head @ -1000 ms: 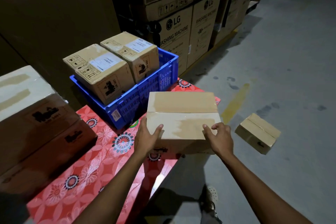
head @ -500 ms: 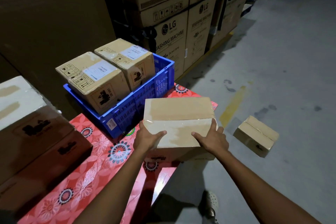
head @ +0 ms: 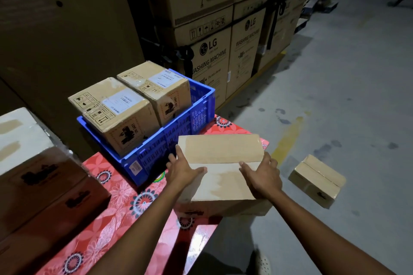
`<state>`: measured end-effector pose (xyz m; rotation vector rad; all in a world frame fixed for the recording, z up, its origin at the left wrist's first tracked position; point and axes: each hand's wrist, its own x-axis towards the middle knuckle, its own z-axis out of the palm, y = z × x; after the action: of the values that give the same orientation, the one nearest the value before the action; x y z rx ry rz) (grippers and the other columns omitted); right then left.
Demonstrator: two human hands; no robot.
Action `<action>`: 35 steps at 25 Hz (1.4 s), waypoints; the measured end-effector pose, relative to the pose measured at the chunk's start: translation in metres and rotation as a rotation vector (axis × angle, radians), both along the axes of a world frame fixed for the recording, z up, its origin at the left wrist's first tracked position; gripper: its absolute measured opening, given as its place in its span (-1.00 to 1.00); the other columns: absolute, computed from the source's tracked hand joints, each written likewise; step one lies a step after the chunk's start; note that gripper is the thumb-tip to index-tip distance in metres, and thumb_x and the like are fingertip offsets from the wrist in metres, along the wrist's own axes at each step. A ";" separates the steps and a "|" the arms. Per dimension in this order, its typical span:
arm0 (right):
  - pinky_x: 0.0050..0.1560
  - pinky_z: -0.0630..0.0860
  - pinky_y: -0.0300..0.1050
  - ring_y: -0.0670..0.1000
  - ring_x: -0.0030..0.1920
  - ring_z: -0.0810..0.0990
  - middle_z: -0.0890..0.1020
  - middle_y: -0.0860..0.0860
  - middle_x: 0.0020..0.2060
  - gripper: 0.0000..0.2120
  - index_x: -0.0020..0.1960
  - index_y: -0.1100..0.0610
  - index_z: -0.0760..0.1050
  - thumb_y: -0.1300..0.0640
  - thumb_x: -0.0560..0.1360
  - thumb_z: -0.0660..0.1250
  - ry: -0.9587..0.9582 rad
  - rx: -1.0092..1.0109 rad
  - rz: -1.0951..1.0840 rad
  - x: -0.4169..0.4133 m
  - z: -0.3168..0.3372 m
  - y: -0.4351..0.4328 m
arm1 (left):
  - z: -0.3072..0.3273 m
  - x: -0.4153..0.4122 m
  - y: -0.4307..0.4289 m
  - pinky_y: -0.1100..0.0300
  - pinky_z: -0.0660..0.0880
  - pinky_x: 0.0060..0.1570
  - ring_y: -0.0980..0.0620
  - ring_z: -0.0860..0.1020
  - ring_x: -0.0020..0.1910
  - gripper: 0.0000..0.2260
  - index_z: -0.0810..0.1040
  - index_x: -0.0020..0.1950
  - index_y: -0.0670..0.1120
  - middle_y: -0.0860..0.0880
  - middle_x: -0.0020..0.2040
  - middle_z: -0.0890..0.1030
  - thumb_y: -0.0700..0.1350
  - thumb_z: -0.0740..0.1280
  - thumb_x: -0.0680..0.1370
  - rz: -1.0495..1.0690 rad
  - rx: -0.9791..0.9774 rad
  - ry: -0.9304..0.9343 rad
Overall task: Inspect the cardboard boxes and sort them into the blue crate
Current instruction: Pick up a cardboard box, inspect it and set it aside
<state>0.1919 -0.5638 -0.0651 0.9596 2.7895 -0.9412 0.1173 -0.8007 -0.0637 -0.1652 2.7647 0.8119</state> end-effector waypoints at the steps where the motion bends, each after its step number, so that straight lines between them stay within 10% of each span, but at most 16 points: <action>1: 0.32 0.45 0.23 0.31 0.45 0.38 0.29 0.21 0.52 -0.05 0.63 0.12 0.07 -0.38 0.48 0.35 0.051 -0.024 0.006 -0.014 0.003 0.002 | 0.002 -0.010 0.005 -0.16 0.38 0.32 -0.30 0.26 0.46 0.09 -0.14 0.66 -0.09 -0.22 0.52 0.17 0.29 0.49 0.43 0.014 0.003 0.032; 19: 0.18 0.53 0.14 0.23 0.36 0.48 0.39 0.22 0.46 0.07 0.62 0.31 0.02 -0.49 0.49 0.19 -0.052 0.262 -0.064 -0.078 -0.021 -0.001 | -0.024 -0.035 0.050 -0.12 0.50 0.11 -0.22 0.49 0.26 -0.06 0.04 0.65 -0.13 -0.21 0.37 0.42 0.51 0.08 0.50 0.198 -0.373 0.193; 35: 0.33 0.41 0.11 0.25 0.35 0.47 0.47 0.21 0.42 -0.28 0.50 0.17 0.38 -0.36 0.61 0.10 0.404 -0.289 -0.270 -0.045 0.041 0.018 | 0.044 -0.012 0.031 0.00 0.37 0.28 -0.21 0.38 0.41 -0.19 0.09 0.66 -0.01 -0.15 0.49 0.26 0.26 0.36 0.55 0.360 0.443 0.229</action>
<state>0.1472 -0.5461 -0.0237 1.2358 2.7406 -1.6941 0.1053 -0.7701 -0.0195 -0.5199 2.7074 1.6000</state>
